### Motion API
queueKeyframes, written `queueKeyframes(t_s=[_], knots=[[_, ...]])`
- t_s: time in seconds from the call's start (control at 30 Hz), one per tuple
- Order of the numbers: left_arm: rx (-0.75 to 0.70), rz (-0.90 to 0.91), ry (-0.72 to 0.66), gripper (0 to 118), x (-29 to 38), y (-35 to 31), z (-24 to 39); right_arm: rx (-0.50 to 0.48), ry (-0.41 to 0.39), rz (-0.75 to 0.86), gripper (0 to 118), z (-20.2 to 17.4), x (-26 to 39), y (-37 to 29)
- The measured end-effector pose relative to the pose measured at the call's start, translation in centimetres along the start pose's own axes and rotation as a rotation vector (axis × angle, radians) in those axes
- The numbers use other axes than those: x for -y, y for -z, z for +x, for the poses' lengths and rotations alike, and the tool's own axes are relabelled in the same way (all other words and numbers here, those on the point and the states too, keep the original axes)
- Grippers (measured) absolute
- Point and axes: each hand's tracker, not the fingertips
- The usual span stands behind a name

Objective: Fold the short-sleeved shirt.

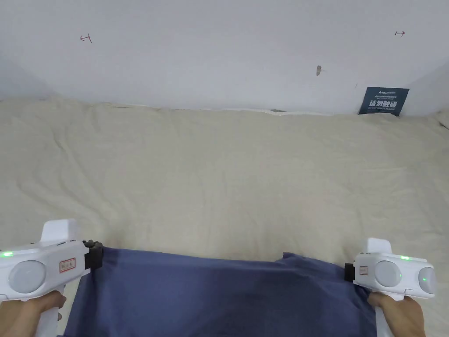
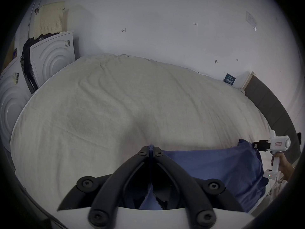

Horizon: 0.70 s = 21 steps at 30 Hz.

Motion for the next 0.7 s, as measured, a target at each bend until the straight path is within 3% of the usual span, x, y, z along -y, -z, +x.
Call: queueKeyframes(t_s=[0.17, 0.37, 0.7], knots=[[-0.021, 0.019, 0.024, 3, 0.9, -2.0, 0.4, -0.020, -0.036, 0.149, 5, 0.9, 1.0, -6.0], [-0.045, 0.046, 0.012, 3, 2.2, -5.1, -0.4, -0.120, -0.032, 0.296, 5, 1.9, 4.3, -16.3], [-0.055, 0.004, -0.007, 3, 8.9, -10.9, -2.7, -0.232, 0.013, 0.341, 5, 4.5, 14.0, -25.1]])
